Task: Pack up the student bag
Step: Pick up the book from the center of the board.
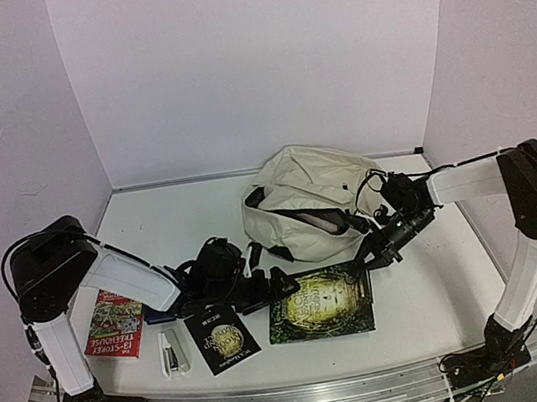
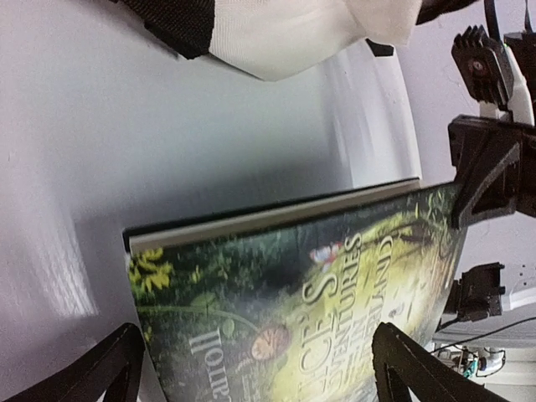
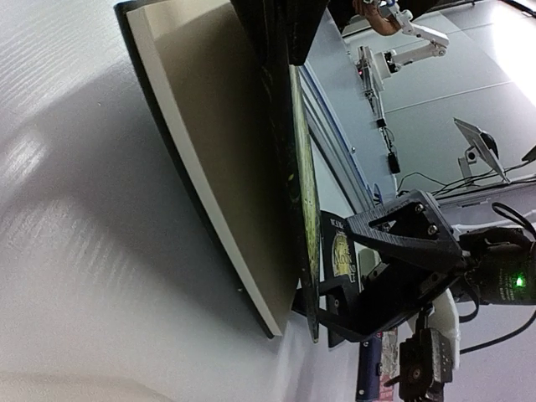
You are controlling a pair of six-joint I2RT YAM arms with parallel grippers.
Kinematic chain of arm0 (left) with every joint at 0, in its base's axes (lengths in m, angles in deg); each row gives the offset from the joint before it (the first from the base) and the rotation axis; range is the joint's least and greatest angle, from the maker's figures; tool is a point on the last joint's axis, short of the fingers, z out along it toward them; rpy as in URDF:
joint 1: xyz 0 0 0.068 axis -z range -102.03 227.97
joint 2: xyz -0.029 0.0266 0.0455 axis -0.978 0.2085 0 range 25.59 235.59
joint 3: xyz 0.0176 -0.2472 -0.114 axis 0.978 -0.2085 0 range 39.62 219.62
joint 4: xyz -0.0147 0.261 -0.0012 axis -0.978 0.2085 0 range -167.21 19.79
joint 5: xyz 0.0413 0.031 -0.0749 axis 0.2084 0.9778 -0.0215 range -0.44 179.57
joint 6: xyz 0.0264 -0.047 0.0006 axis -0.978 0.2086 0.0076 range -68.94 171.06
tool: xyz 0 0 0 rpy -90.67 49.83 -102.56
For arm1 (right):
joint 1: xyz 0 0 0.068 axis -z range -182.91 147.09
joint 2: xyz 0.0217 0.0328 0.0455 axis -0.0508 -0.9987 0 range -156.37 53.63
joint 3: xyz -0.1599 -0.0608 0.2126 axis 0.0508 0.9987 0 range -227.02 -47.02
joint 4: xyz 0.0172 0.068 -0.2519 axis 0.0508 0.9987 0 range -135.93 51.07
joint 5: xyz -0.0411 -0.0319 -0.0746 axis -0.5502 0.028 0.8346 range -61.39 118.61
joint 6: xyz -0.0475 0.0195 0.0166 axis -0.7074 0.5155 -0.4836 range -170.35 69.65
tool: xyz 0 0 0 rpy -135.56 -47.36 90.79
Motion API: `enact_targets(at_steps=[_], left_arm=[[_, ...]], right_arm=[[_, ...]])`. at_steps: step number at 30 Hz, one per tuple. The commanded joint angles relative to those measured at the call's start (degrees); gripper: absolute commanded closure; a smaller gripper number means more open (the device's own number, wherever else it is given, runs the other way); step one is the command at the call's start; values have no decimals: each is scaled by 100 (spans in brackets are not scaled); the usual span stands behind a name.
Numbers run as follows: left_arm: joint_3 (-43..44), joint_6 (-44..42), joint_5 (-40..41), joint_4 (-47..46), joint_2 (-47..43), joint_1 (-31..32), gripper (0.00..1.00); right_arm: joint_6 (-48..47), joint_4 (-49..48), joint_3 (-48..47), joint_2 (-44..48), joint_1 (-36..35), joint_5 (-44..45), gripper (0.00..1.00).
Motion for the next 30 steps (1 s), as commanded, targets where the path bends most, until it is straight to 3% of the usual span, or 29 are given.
enact_targets(at_steps=[1,6,11,22,30], left_arm=[[-288,-203,-146,-420,-806,-52,1],[-604,-154,-124,-344,-1226,-57,0],[-842,55,-216,-644,-1105,-72,0],[-880,569,-834,-2253,-427,-82,1],[-823,708,-1345,-2998,-468,-84,16]], right_arm=[[144,-204,-336,400,-15,-16,100],[224,-204,-537,718,-21,-331,100],[314,-216,-646,972,-15,-461,100],[351,-226,-569,1274,-20,-802,100],[251,-234,-578,1257,-15,-887,100]])
